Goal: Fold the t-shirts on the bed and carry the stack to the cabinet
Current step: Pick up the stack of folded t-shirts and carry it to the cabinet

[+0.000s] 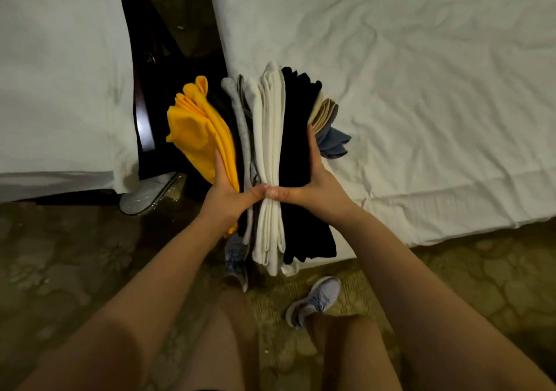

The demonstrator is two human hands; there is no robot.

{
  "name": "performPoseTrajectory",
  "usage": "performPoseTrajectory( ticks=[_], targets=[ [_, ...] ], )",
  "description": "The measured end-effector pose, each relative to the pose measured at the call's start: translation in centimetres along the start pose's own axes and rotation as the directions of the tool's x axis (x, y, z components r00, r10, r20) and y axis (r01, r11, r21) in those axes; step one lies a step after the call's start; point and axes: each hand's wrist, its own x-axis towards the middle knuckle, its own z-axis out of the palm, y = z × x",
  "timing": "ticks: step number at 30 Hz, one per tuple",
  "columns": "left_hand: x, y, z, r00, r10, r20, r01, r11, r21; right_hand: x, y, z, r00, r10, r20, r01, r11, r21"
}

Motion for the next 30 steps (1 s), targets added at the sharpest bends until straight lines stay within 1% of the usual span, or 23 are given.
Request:
performPoseTrajectory(
  ticks=[5,7,9,11,14,16,18,21,24,27,30],
  targets=[
    [-1.2,-0.6,-0.9,0.996,0.082,-0.028,-0.086,0.982,-0.168,-0.5,-2.3,1.4,0.998,-0.061,0.013,0.063,0.99,-0.123],
    [-1.9,0.3,-2.1,0.995,0.099,-0.028,-0.103,0.966,-0.238,-0.7,-4.3,1.5,0.996,-0.091,0.009,0.091,0.979,-0.184],
    [-2.3,1.7,-3.6,0.99,0.135,-0.035,-0.14,0.953,-0.27,-0.9,-7.0,1.7,0.992,-0.128,0.01,0.127,0.966,-0.227],
    [-2.8,3.6,-5.6,0.983,0.173,-0.061,-0.183,0.951,-0.25,-1.4,-10.1,2.2,0.988,-0.155,0.008,0.151,0.952,-0.267],
    [-4.4,7.2,-9.9,0.962,0.262,-0.075,-0.271,0.947,-0.174,-2.3,-15.4,3.4,0.98,-0.201,0.007,0.192,0.929,-0.315],
    [-5.9,9.4,-12.9,0.944,0.324,-0.056,-0.329,0.935,-0.134,-3.2,-18.8,4.2,0.974,-0.229,0.006,0.218,0.92,-0.325],
    [-7.6,11.1,-15.4,0.934,0.35,-0.066,-0.355,0.928,-0.109,-4.1,-21.7,5.1,0.964,-0.264,0.013,0.254,0.912,-0.323],
    [-10.6,12.8,-18.5,0.91,0.387,-0.15,-0.401,0.913,-0.074,-5.7,-25.3,7.0,0.94,-0.338,0.038,0.331,0.883,-0.331],
    [-14.0,13.2,-20.7,0.883,0.405,-0.236,-0.433,0.898,-0.082,-7.4,-27.6,8.8,0.911,-0.404,0.084,0.409,0.859,-0.308],
    [-17.7,12.3,-22.5,0.831,0.417,-0.369,-0.459,0.888,-0.031,-9.1,-29.1,11.0,0.867,-0.46,0.19,0.497,0.821,-0.281],
    [-21.1,10.8,-24.2,0.78,0.42,-0.463,-0.474,0.881,0.001,-11.0,-29.8,13.7,0.828,-0.488,0.276,0.549,0.805,-0.226]
  ],
)
